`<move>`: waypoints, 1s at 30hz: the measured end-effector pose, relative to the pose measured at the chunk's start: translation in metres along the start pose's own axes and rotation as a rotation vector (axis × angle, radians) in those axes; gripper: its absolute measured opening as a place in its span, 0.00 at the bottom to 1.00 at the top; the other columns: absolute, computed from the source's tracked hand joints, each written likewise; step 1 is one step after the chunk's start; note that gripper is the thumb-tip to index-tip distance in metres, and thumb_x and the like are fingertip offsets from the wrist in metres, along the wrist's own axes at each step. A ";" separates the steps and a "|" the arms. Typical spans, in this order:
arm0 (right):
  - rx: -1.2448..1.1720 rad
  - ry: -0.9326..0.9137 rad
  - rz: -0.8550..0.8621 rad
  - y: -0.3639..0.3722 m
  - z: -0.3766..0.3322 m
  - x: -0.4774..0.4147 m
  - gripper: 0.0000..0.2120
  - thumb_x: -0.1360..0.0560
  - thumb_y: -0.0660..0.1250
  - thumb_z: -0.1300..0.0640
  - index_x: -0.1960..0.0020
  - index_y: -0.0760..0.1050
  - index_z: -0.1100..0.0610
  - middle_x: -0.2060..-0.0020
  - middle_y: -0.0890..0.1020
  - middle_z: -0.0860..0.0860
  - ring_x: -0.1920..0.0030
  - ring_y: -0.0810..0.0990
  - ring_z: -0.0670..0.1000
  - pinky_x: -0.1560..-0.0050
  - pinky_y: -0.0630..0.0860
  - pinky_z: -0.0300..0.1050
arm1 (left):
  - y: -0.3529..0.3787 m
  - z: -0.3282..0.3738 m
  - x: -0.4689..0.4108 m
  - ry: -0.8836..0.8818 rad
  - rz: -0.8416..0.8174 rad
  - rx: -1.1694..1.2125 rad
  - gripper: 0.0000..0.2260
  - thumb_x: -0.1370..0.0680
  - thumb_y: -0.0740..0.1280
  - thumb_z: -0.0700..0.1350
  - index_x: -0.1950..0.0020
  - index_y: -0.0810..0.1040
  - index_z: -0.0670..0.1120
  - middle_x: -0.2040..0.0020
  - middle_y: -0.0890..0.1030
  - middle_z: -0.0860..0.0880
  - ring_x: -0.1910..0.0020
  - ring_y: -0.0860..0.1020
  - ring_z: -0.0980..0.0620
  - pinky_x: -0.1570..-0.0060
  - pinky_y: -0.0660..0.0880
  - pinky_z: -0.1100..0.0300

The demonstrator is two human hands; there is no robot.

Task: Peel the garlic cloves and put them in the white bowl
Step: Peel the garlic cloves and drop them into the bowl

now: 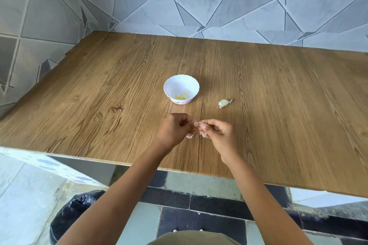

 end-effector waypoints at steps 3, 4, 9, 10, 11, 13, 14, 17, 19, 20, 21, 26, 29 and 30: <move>0.068 -0.022 0.000 -0.001 0.001 0.002 0.05 0.25 0.67 0.65 0.54 0.80 0.57 0.65 0.82 0.53 0.65 0.80 0.42 0.62 0.76 0.34 | 0.002 -0.003 0.000 -0.024 -0.023 0.032 0.04 0.23 0.68 0.37 0.58 0.80 0.39 0.65 0.82 0.44 0.66 0.78 0.51 0.60 0.78 0.59; 0.059 -0.016 -0.013 -0.001 0.002 0.004 0.06 0.25 0.67 0.65 0.54 0.80 0.57 0.65 0.82 0.53 0.65 0.80 0.42 0.62 0.76 0.34 | 0.003 -0.004 0.000 -0.055 -0.051 0.057 0.04 0.23 0.68 0.37 0.58 0.80 0.40 0.65 0.81 0.45 0.66 0.78 0.53 0.61 0.78 0.62; 0.260 -0.068 0.044 -0.002 0.009 0.006 0.05 0.26 0.69 0.63 0.57 0.80 0.54 0.64 0.82 0.47 0.64 0.80 0.43 0.62 0.76 0.34 | 0.010 -0.015 0.000 -0.222 -0.076 0.162 0.05 0.23 0.68 0.37 0.59 0.79 0.40 0.65 0.80 0.45 0.66 0.79 0.53 0.64 0.78 0.64; 0.368 -0.128 0.092 -0.001 0.007 0.006 0.03 0.27 0.70 0.62 0.57 0.81 0.55 0.64 0.83 0.46 0.64 0.80 0.43 0.62 0.76 0.34 | 0.009 -0.015 -0.001 -0.173 -0.006 0.056 0.05 0.23 0.68 0.38 0.59 0.79 0.39 0.65 0.81 0.45 0.65 0.79 0.50 0.62 0.79 0.60; 0.440 -0.185 0.148 0.001 0.004 0.007 0.02 0.27 0.71 0.62 0.57 0.81 0.57 0.64 0.83 0.47 0.64 0.80 0.43 0.62 0.75 0.34 | 0.008 -0.012 -0.002 -0.089 0.074 -0.103 0.05 0.24 0.68 0.39 0.59 0.80 0.39 0.64 0.82 0.44 0.64 0.80 0.48 0.60 0.79 0.56; 0.444 -0.217 0.223 0.001 0.004 0.008 0.01 0.28 0.71 0.62 0.58 0.82 0.60 0.66 0.83 0.49 0.65 0.81 0.45 0.63 0.77 0.37 | 0.008 -0.004 0.003 0.084 0.230 -0.391 0.05 0.25 0.69 0.41 0.58 0.80 0.40 0.62 0.83 0.45 0.62 0.80 0.47 0.60 0.77 0.54; 0.405 -0.194 0.237 0.001 0.006 0.008 0.02 0.28 0.71 0.63 0.58 0.82 0.60 0.67 0.83 0.49 0.66 0.81 0.46 0.64 0.77 0.39 | 0.008 0.001 0.007 0.163 0.282 -0.457 0.06 0.25 0.68 0.42 0.59 0.79 0.40 0.62 0.83 0.46 0.62 0.80 0.46 0.62 0.76 0.54; 0.406 -0.181 0.270 0.001 0.008 0.008 0.02 0.29 0.71 0.63 0.58 0.83 0.60 0.68 0.83 0.50 0.68 0.81 0.47 0.65 0.78 0.44 | 0.012 0.008 0.013 0.335 0.363 -0.578 0.06 0.28 0.65 0.44 0.62 0.77 0.42 0.65 0.80 0.47 0.69 0.78 0.44 0.73 0.74 0.54; 0.524 -0.283 0.295 0.003 0.000 0.009 0.01 0.30 0.72 0.63 0.60 0.82 0.60 0.68 0.83 0.50 0.68 0.80 0.48 0.67 0.78 0.45 | 0.011 0.007 0.015 0.358 0.386 -0.590 0.06 0.28 0.67 0.44 0.63 0.77 0.42 0.66 0.80 0.47 0.70 0.78 0.44 0.74 0.73 0.55; 0.602 -0.362 0.305 0.005 -0.005 0.011 0.02 0.31 0.72 0.63 0.62 0.81 0.60 0.69 0.83 0.50 0.70 0.79 0.49 0.70 0.77 0.45 | 0.011 0.006 0.015 0.338 0.378 -0.559 0.06 0.28 0.68 0.44 0.62 0.78 0.42 0.66 0.81 0.47 0.69 0.79 0.44 0.72 0.74 0.55; 0.684 -0.449 0.316 0.008 -0.009 0.013 0.04 0.31 0.72 0.63 0.63 0.79 0.60 0.69 0.82 0.50 0.71 0.78 0.49 0.73 0.76 0.44 | 0.009 0.006 0.015 0.306 0.372 -0.513 0.06 0.27 0.69 0.43 0.61 0.79 0.41 0.65 0.82 0.46 0.67 0.80 0.44 0.69 0.75 0.55; 0.901 -0.726 0.270 0.013 -0.014 0.020 0.07 0.29 0.66 0.58 0.65 0.73 0.59 0.69 0.76 0.51 0.74 0.73 0.49 0.77 0.72 0.45 | 0.004 0.000 0.009 0.101 0.286 -0.388 0.07 0.27 0.71 0.43 0.62 0.81 0.41 0.67 0.80 0.50 0.66 0.77 0.52 0.62 0.73 0.60; 0.875 -0.767 0.185 0.014 -0.013 0.021 0.07 0.27 0.65 0.57 0.61 0.74 0.60 0.66 0.77 0.51 0.71 0.75 0.49 0.75 0.75 0.45 | 0.002 -0.008 0.007 -0.052 0.198 -0.055 0.07 0.25 0.69 0.39 0.62 0.81 0.38 0.69 0.81 0.46 0.68 0.79 0.49 0.65 0.77 0.61; 0.868 -0.786 0.154 0.015 -0.014 0.023 0.07 0.26 0.65 0.58 0.60 0.75 0.60 0.66 0.77 0.51 0.70 0.75 0.48 0.74 0.75 0.44 | 0.002 -0.011 0.006 -0.124 0.162 0.117 0.07 0.24 0.69 0.38 0.62 0.81 0.37 0.69 0.81 0.46 0.69 0.79 0.50 0.67 0.77 0.62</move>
Point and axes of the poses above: each hand's wrist, its own x-axis away from the middle knuckle, its own y-axis out of the palm, z = x × y, the point moved 6 cm from there along -x, towards the middle knuckle
